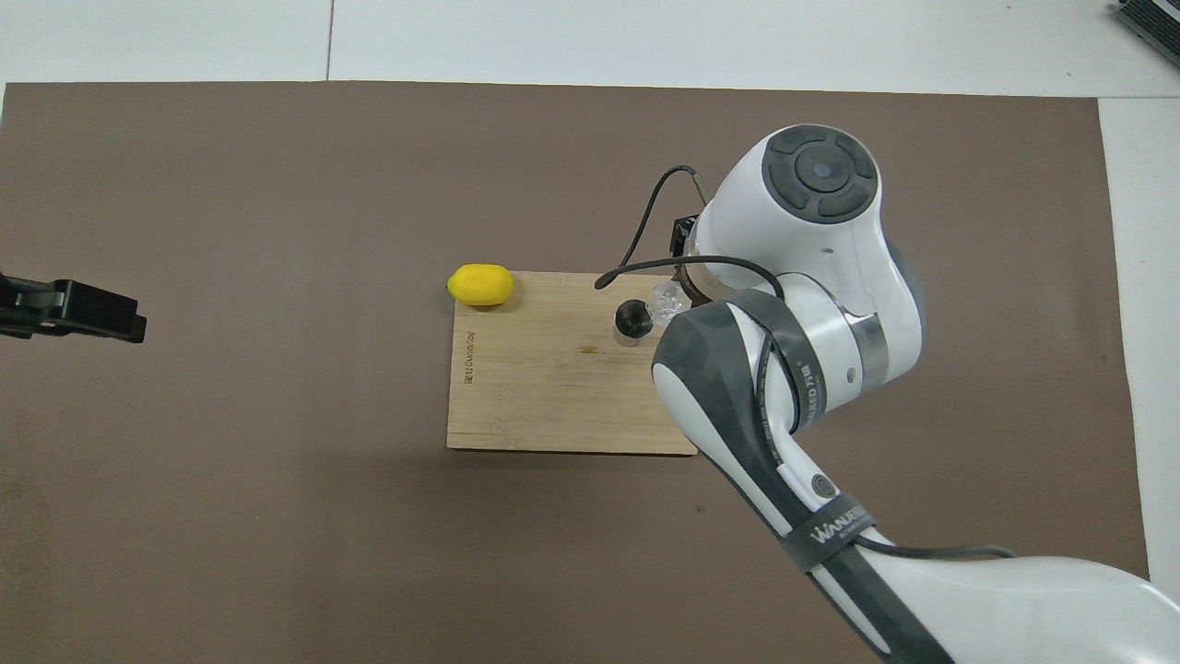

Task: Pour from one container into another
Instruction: 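Tilt the glass with the right gripper to pour into the metal cup, then carry the glass back with the right gripper and set it down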

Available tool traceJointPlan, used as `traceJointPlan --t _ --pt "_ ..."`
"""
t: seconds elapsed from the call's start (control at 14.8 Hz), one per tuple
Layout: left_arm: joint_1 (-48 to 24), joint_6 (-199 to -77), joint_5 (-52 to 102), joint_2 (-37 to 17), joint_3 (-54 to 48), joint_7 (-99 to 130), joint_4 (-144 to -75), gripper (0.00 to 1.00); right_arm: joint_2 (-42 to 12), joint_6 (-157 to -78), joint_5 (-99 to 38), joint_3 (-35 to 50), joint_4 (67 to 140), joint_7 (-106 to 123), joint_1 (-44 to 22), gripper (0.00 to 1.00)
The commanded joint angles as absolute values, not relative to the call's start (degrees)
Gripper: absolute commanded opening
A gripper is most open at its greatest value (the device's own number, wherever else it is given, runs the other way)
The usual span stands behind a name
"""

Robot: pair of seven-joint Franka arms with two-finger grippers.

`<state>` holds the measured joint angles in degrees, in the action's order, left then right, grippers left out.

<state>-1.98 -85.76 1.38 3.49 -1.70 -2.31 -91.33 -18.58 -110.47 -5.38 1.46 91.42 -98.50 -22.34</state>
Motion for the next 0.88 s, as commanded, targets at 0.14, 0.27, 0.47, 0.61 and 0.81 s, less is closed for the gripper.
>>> traceJointPlan --t 0.14,0.27,0.47,0.61,0.81 --pt "-2.1 -85.3 1.1 4.0 -1.5 -1.8 -91.8 1.0 -18.9 -110.7 -16.4 1.9 92.1 -94.9 -16.6 0.0" --pt "-2.1 -85.3 1.1 4.0 -1.5 -1.8 -91.9 1.0 -18.6 -110.0 -22.8 1.9 93.2 -89.7 -12.7 0.0" --pt "-2.1 -85.3 1.1 4.0 -1.5 -1.8 -91.9 1.0 -16.4 -110.1 -31.6 1.8 99.1 -79.6 -6.6 0.0" --pt "-2.1 -85.3 1.1 4.0 -1.5 -1.8 -91.8 1.0 -14.9 -110.3 -35.4 1.8 102.9 -74.4 -2.7 0.0" --pt "-2.1 -85.3 1.1 4.0 -1.5 -1.8 -91.9 1.0 -14.1 -110.3 -40.6 1.9 108.2 -65.9 3.2 0.0"
